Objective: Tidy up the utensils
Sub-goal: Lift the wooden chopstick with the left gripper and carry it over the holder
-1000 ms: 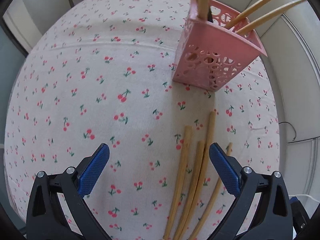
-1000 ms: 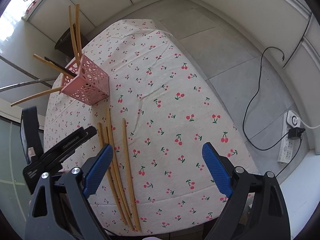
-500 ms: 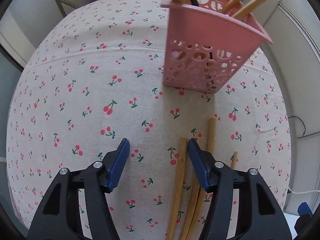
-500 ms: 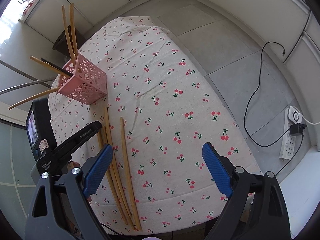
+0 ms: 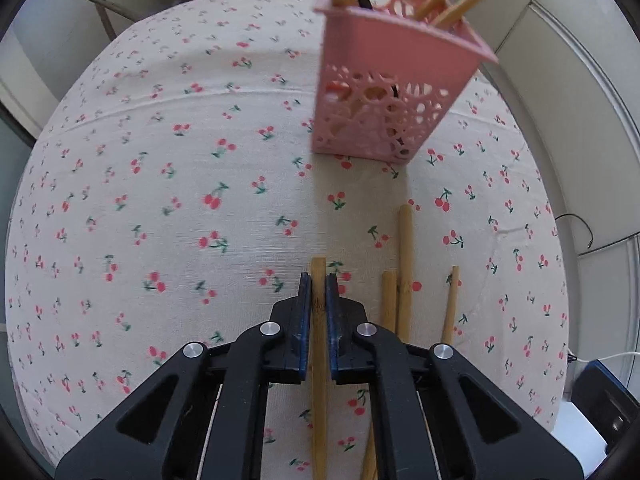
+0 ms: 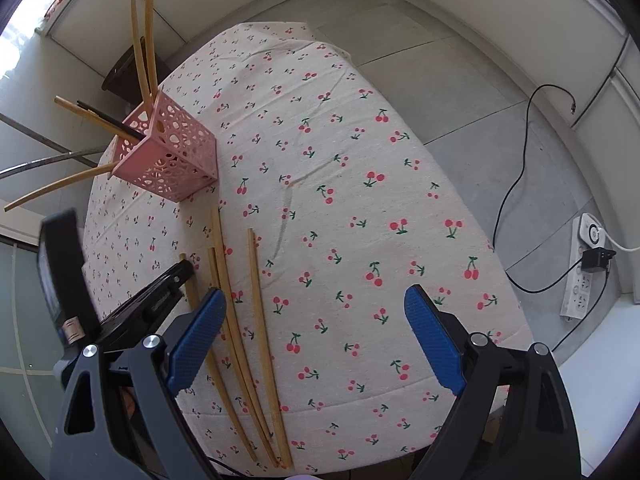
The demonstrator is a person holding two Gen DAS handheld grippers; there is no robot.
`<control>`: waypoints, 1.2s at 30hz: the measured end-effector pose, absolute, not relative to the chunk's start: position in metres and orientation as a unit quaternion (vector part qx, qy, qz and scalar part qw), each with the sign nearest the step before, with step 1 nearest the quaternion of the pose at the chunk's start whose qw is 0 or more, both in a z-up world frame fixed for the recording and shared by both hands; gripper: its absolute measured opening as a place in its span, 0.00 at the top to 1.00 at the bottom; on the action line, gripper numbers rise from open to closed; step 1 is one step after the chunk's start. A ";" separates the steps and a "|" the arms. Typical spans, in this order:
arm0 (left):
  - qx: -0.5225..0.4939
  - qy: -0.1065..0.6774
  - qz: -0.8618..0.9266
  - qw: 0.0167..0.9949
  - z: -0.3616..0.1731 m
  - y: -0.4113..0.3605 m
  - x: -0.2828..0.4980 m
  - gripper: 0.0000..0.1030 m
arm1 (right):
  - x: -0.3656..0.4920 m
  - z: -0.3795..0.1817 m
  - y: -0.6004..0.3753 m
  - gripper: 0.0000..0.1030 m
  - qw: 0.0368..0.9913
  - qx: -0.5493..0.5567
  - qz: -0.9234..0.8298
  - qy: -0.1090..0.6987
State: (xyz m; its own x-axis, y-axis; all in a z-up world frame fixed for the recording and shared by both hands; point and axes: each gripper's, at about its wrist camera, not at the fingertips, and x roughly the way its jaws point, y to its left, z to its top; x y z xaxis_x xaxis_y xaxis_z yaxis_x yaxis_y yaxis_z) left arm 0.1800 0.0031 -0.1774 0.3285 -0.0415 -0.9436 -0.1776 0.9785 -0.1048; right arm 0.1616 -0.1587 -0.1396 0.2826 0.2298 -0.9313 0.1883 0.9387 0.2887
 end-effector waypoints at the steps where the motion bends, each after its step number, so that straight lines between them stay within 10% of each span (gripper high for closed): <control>1: -0.097 0.571 0.042 0.814 -0.171 0.007 0.176 0.94 | 0.162 -0.141 -0.156 0.14 0.782 0.173 0.013 0.599; 11: -0.087 0.501 0.050 0.860 -0.107 0.040 0.142 0.93 | 0.186 -0.171 -0.108 0.18 0.793 0.107 -0.008 0.600; 18: -0.078 0.477 0.049 0.874 -0.084 0.055 0.135 0.93 | 0.194 -0.199 -0.084 0.52 0.795 0.055 -0.009 0.604; 22: -0.074 0.467 0.047 0.880 -0.078 0.054 0.132 0.93 | 0.194 -0.197 -0.076 0.92 0.810 0.028 0.000 0.585; 36: -0.077 0.410 0.009 0.909 -0.046 0.047 0.110 0.93 | 0.170 -0.124 -0.106 0.94 0.860 0.095 0.043 0.499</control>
